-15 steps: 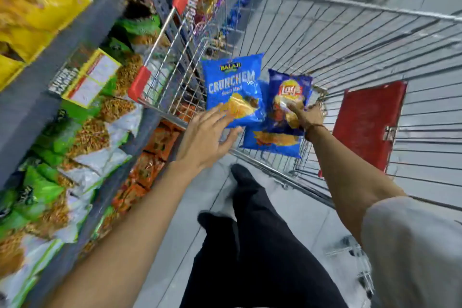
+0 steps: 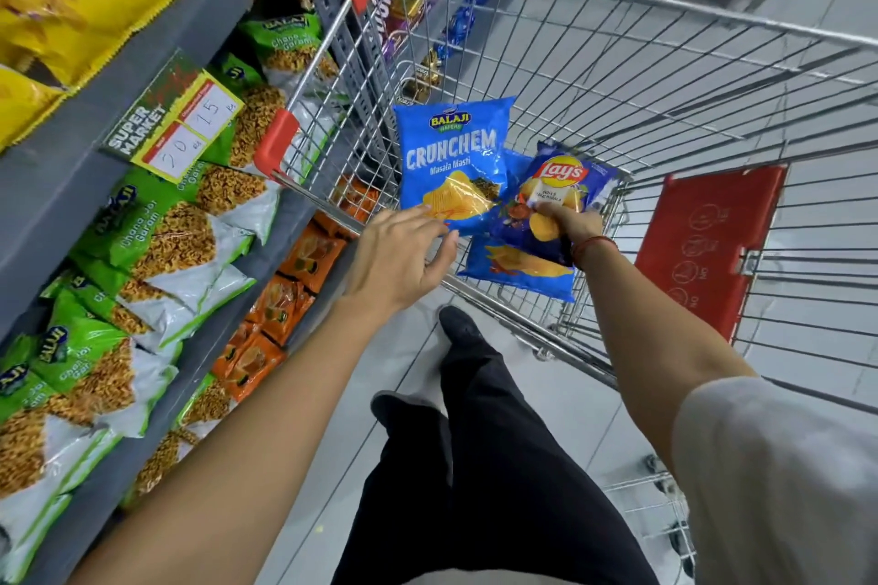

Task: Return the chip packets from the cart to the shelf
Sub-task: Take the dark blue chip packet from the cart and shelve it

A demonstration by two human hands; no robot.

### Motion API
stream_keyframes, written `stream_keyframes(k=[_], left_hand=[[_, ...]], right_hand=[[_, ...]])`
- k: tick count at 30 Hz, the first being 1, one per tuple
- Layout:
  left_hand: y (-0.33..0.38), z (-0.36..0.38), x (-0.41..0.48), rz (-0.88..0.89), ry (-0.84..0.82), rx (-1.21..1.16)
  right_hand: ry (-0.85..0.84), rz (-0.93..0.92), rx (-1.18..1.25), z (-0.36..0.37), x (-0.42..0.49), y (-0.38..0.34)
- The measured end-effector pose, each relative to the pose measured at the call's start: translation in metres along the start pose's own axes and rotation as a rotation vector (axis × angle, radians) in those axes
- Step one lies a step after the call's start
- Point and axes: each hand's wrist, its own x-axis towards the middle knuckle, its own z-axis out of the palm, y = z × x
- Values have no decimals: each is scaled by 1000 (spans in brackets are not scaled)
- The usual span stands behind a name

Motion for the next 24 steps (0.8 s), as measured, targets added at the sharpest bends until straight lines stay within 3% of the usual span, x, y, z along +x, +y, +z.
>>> stream_keyframes(k=[5, 10, 15, 24], left_hand=[[4, -6, 2, -81, -133, -55], [5, -21, 3, -102, -85, -152], [0, -81, -1, -182, 114, -171], [-14, -265, -75, -260, 724, -45]], right_hand=[[-65, -58, 62, -7, -23, -12], [-70, -229, 172, -2, -75, -46], [-173, -467, 118, 7, -143, -105], [-549, -929, 141, 66, -352, -215]])
